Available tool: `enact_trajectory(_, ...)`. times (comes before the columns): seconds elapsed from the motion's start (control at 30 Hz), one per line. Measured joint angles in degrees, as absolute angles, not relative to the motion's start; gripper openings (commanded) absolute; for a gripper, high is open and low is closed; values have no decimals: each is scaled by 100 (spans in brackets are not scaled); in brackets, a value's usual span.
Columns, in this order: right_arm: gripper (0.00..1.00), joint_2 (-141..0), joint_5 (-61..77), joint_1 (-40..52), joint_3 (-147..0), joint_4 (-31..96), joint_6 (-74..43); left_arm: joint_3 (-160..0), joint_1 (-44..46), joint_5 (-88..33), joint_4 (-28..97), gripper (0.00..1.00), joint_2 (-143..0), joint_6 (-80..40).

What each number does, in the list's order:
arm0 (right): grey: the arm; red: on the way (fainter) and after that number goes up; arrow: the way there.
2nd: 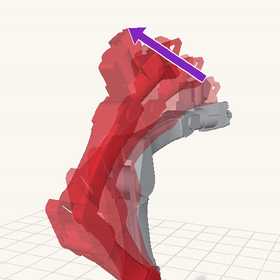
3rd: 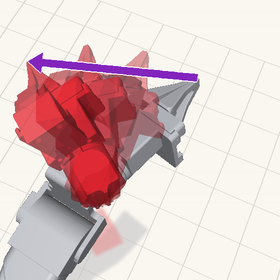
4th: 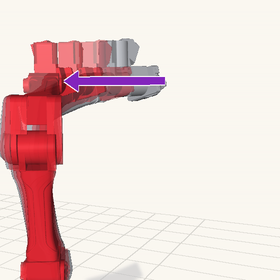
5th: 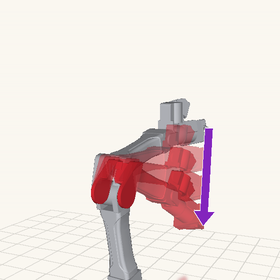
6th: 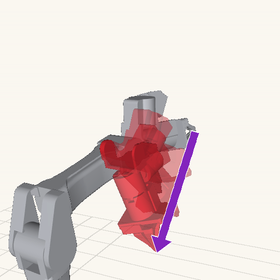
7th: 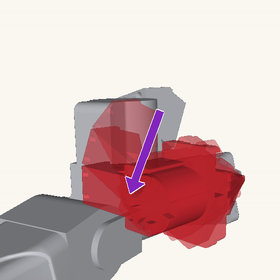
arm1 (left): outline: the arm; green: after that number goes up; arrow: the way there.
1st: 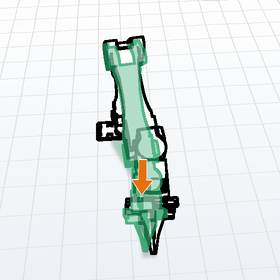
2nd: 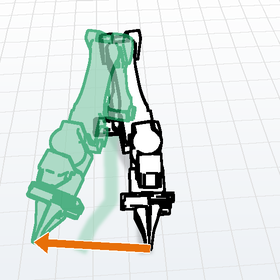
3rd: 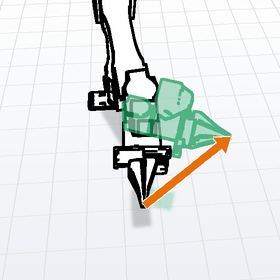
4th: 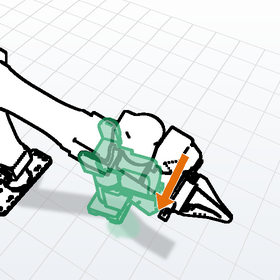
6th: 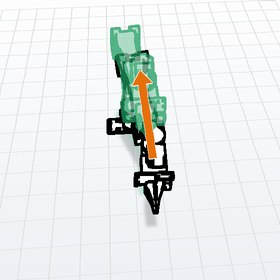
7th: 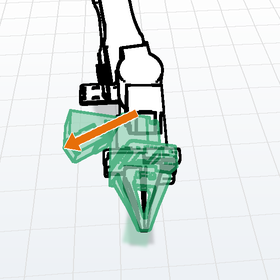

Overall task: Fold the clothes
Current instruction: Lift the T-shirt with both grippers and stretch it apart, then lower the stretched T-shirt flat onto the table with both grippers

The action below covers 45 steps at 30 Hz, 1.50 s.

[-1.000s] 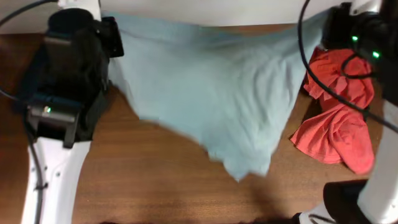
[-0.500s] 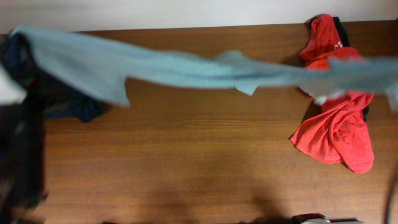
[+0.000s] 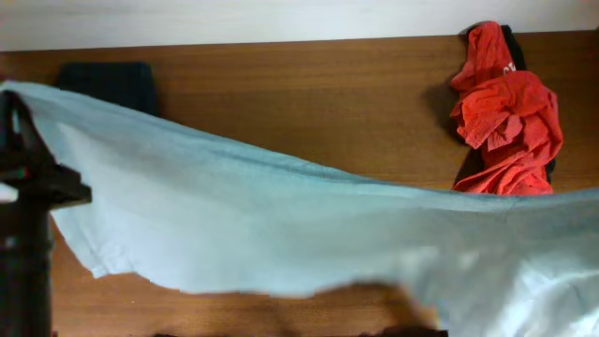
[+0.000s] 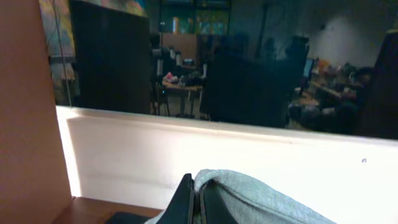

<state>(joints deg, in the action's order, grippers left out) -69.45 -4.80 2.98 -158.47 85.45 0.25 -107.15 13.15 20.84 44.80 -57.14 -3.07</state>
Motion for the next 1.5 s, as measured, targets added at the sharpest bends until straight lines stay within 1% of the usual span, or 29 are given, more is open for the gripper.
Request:
enact_trajectory(0.2,4,-7540,-521,298,-15839,8521,54,-10715,1315,2285,4480,0,-6136,-307)
enact_trajectory(0.4,4,-8761,-554,298,-15828,8368,126,-10715,1315,2541,4477,0,-6785,-307)
enact_trajectory(0.47,4,-9325,-558,298,-15788,8337,145,-10715,1315,2604,4477,0,-7102,-307)
enact_trajectory(0.73,4,-10864,-556,298,-15732,8254,156,-10715,1151,2665,4456,0,-8711,-412)
enact_trajectory(0.93,4,-11848,-449,296,-15732,7854,156,-10715,923,2661,4296,0,-9977,-565)
enact_trajectory(1.27,4,-13629,-97,296,-15732,6886,161,-10711,880,2637,3398,0,-11601,-620)
enact_trajectory(1.5,4,-14346,51,296,-15732,6112,158,-10711,880,2637,2630,0,-12374,-635)
